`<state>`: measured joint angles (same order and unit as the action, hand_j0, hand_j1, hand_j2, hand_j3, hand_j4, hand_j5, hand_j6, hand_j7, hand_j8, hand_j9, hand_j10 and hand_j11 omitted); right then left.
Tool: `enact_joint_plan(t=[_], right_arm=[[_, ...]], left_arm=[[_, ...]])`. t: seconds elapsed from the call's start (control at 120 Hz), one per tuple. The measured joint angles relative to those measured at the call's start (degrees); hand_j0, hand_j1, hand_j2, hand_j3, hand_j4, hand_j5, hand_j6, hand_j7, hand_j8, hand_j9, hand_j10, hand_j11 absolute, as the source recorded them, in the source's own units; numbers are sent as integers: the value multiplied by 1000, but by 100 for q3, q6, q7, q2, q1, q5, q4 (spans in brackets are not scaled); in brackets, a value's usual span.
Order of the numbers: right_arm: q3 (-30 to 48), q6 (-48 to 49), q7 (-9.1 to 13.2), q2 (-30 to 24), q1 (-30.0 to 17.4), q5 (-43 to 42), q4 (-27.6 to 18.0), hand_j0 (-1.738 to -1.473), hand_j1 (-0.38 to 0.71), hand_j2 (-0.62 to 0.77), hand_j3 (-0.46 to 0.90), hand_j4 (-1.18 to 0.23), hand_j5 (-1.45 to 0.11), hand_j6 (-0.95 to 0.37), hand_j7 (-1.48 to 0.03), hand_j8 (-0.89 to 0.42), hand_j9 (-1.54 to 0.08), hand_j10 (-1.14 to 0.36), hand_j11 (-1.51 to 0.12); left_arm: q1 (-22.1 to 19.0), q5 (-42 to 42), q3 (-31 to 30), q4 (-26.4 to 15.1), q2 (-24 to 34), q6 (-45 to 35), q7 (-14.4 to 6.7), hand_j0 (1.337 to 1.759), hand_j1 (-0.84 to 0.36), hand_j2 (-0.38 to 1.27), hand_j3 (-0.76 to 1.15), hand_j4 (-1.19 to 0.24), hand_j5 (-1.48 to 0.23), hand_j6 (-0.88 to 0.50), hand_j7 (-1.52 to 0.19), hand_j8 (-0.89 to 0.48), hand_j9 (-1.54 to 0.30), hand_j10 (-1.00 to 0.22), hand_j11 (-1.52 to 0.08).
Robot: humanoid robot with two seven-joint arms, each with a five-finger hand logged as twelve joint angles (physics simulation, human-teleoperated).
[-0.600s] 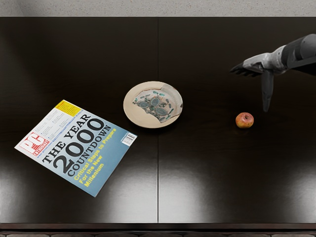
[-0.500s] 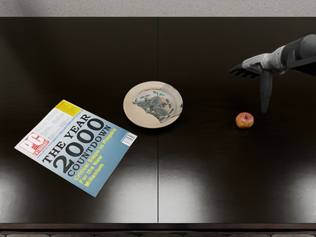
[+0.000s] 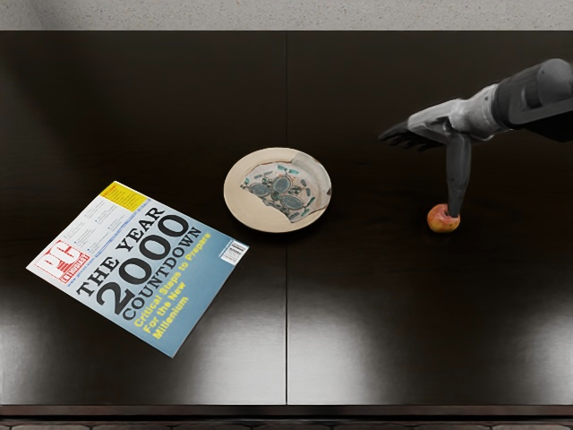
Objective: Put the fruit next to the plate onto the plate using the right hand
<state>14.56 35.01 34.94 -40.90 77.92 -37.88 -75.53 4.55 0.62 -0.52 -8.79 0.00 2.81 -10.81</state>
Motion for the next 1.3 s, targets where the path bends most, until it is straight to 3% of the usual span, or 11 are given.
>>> enact_joint_plan(t=[0.15,0.275,0.783,1.15,1.3], right_arm=[[29,-454,5,-192,-240,-724,-733,-1658,-349,0,0,-3,0,-4,0,-3,0,-2,0],[33,-932,6,-320,-492,-1226,-1001,-1658,-349,0,0,-3,0,-5,0,-4,0,-2,0],[34,-2658,6,-228,-1767,-2729,-1286,-1658,-349,2,0,-5,-1,-7,0,-5,-1,-4,0],[21,-2994,6,2,-2075,-3039,-1231,-1658,-347,2,0,-7,-4,-9,-3,-7,-3,-6,-3],[9,-3045,6,105,-2142,-3189,-1170,-1658,-285,-9,0,-59,-72,-62,-71,-60,-72,-58,-71]], left_arm=[[1,0,1,0,0,0,1,1658,339,2,0,-9,-11,-9,-11,-9,-11,-9,-11],[0,1,1,0,0,0,2,1658,339,2,0,-9,-11,-9,-11,-9,-11,-9,-11],[-4,1,1,0,0,0,0,1658,339,2,0,-9,-11,-9,-11,-9,-11,-9,-11],[0,1,0,0,0,0,0,1658,339,2,0,-9,-11,-9,-11,-9,-11,-9,-11],[0,0,0,0,0,0,0,1658,339,2,0,-9,-11,-9,-11,-9,-11,-9,-11]])
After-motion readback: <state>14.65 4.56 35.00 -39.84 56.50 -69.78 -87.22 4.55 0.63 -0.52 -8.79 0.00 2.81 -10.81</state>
